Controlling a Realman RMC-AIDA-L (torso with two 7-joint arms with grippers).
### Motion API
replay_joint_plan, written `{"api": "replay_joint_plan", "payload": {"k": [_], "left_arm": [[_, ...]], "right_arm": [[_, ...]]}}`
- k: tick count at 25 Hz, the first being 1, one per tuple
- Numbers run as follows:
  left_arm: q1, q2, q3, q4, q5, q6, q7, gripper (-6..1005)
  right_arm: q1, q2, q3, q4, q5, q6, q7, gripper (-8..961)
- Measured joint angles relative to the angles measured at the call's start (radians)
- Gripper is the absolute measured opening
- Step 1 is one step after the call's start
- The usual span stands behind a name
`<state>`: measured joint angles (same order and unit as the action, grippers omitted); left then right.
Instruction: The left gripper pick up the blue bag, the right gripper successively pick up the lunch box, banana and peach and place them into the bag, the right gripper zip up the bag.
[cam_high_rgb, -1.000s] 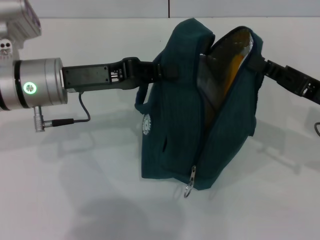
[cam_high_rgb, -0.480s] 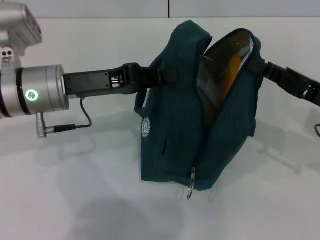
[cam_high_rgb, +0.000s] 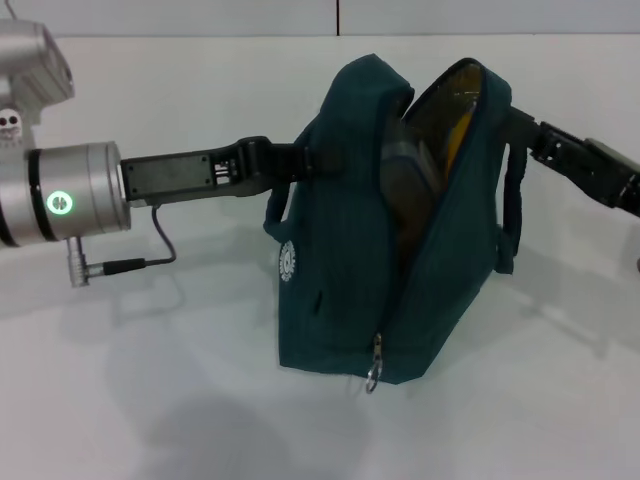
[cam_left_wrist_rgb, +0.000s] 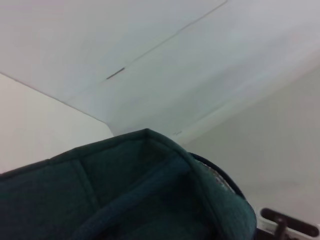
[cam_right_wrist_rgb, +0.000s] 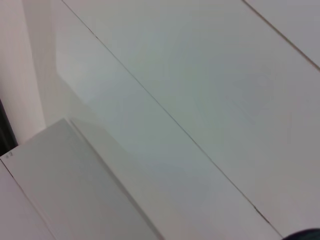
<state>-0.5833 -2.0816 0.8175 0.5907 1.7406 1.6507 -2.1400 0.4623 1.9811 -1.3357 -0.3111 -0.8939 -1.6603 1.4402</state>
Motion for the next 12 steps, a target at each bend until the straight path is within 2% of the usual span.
{"api": "replay_joint_plan", "payload": {"k": [6,12], "left_arm": [[0.03,0.0,-0.001,0.0,-0.003,-0.01,0.012,49],[0.041,0.003,-0.002,0.0,-0.004,-0.012,0.023,49]], "right_arm": [[-0.029,0.008,0.016,-0.01,-0.002,-0.027,-0.028,260],[-0.061,0.009,0.011,-0.012,-0.058,-0.142,-0.149,453]]}}
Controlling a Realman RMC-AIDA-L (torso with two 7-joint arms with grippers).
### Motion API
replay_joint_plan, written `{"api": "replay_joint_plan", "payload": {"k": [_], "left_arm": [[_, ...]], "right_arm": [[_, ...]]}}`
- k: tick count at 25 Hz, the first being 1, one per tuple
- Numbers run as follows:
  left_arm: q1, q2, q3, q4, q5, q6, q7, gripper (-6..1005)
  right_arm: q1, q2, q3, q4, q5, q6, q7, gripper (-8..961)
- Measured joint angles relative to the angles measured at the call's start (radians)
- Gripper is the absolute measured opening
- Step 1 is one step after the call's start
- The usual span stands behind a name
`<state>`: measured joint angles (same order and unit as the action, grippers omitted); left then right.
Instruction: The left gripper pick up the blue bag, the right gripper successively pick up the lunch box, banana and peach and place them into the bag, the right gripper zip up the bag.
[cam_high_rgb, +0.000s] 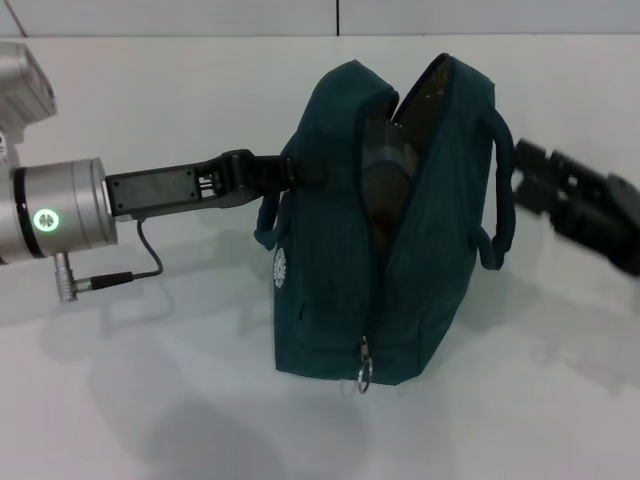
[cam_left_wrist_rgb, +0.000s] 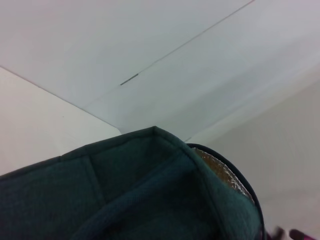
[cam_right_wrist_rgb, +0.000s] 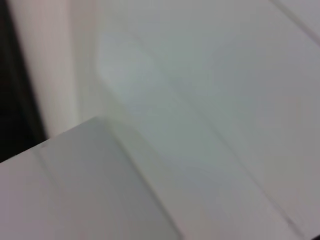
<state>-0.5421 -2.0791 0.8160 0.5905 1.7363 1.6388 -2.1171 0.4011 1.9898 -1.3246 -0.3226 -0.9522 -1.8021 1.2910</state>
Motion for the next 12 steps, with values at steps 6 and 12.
{"api": "replay_joint_plan", "payload": {"k": [6,12], "left_arm": [[0.009,0.007,0.0,0.0,0.003,-0.01,0.002,49],[0.033,0.019,-0.001,0.0,0.0,-0.013,0.002,49]], "right_arm": [[-0.03,0.003,-0.001,0.0,-0.146,-0.091,-0.147,735],[-0.056,0.017,-0.001,0.011,-0.289,-0.081,-0.268,777]]}}
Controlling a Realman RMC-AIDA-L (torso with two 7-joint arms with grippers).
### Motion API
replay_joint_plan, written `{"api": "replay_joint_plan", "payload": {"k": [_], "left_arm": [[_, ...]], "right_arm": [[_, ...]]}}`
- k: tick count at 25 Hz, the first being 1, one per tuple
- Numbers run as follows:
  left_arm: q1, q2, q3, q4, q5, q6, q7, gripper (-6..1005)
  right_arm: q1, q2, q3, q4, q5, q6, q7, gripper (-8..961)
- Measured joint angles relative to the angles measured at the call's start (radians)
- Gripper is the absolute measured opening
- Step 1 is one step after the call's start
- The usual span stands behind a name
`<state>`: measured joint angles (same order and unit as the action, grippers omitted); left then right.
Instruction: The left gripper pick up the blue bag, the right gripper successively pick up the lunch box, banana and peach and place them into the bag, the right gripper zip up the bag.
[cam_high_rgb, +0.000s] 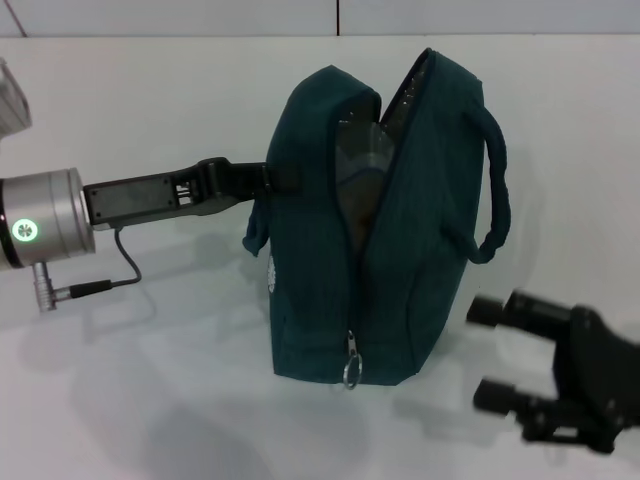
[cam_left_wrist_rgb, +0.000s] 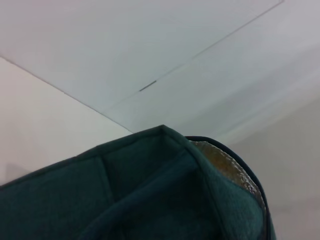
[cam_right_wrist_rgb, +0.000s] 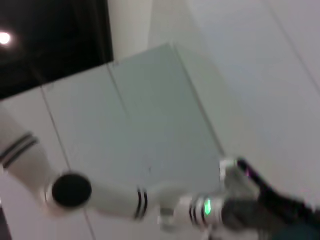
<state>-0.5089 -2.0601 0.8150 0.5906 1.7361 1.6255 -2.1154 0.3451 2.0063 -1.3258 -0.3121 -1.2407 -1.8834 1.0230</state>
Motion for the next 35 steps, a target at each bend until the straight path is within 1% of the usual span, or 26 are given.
{"api": "replay_joint_plan", "payload": {"k": [2,6,12,16,20,22,28,35], "left_arm": [[0.002,0.001,0.0,0.0,0.0,0.0,0.0,49],[0.004,0.0,-0.001,0.0,0.0,0.0,0.0,49],[0.004,-0.008,0.0,0.0,-0.001,0.005,-0.003,49],[0.017,-0.019,0.0,-0.001,-0.019,0.015,-0.006,49],[0.037,-0.021,0.001,-0.013,-0.05,0.035,-0.002,49],[0.039,-0.021,0.001,-0.014,-0.051,0.037,-0.001,49],[0.04,-0.021,0.001,-0.014,-0.052,0.037,-0.001,49],[0.04,-0.022,-0.001,-0.014,-0.049,0.032,0.0,49]], "right_arm": [[0.005,0.004,-0.011,0.006,-0.044,0.055,-0.006,776],[0.029,0.01,-0.085,0.014,-0.054,0.184,-0.007,774],[0.07,0.021,-0.165,0.003,-0.036,0.271,0.002,770],[0.104,0.022,-0.285,0.004,0.054,0.336,0.017,768],[0.119,0.022,-0.427,-0.018,0.183,0.424,0.018,767],[0.121,0.022,-0.469,-0.033,0.213,0.452,0.018,766],[0.125,0.021,-0.494,-0.038,0.222,0.491,0.034,767],[0.128,0.021,-0.513,-0.043,0.232,0.472,0.021,766]]}}
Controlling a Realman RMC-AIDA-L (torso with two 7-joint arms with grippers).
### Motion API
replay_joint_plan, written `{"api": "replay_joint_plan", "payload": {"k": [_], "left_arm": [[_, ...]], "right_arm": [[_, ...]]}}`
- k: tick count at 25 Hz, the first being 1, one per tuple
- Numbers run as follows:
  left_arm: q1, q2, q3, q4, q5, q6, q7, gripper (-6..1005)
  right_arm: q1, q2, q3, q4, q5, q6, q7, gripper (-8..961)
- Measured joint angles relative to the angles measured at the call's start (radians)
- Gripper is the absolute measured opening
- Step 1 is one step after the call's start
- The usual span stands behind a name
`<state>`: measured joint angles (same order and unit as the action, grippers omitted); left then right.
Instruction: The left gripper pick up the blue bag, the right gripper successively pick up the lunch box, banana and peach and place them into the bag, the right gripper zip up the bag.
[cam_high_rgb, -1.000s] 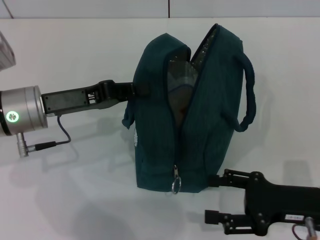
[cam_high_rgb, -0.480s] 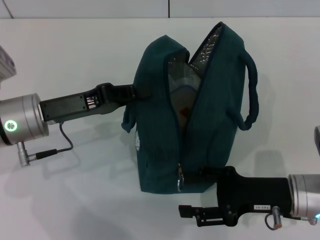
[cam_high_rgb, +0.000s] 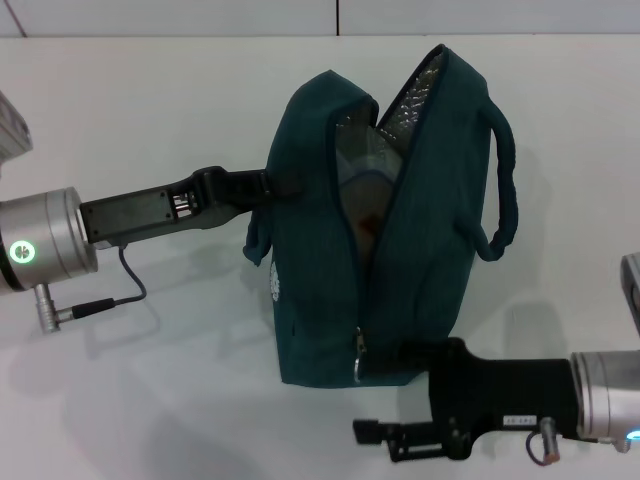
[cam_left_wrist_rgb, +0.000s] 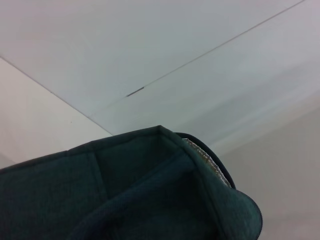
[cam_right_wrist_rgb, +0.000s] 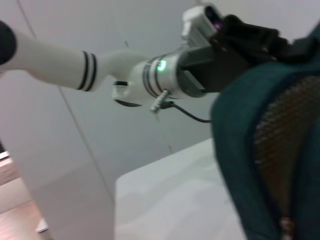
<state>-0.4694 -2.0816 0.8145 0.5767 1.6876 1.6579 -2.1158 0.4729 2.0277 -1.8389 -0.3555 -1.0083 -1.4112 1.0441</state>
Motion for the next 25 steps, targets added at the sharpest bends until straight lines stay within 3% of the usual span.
{"api": "replay_joint_plan", "payload": {"k": [9,25], "left_arm": [[0.006,0.001,0.0,0.0,0.001,-0.001,0.0,50],[0.008,0.001,0.0,0.0,0.002,-0.003,0.0,50]], "right_arm": [[-0.007,0.0,-0.025,-0.014,0.0,-0.025,0.0,766],[-0.092,-0.007,0.023,-0.01,0.042,-0.042,-0.015,767]]}}
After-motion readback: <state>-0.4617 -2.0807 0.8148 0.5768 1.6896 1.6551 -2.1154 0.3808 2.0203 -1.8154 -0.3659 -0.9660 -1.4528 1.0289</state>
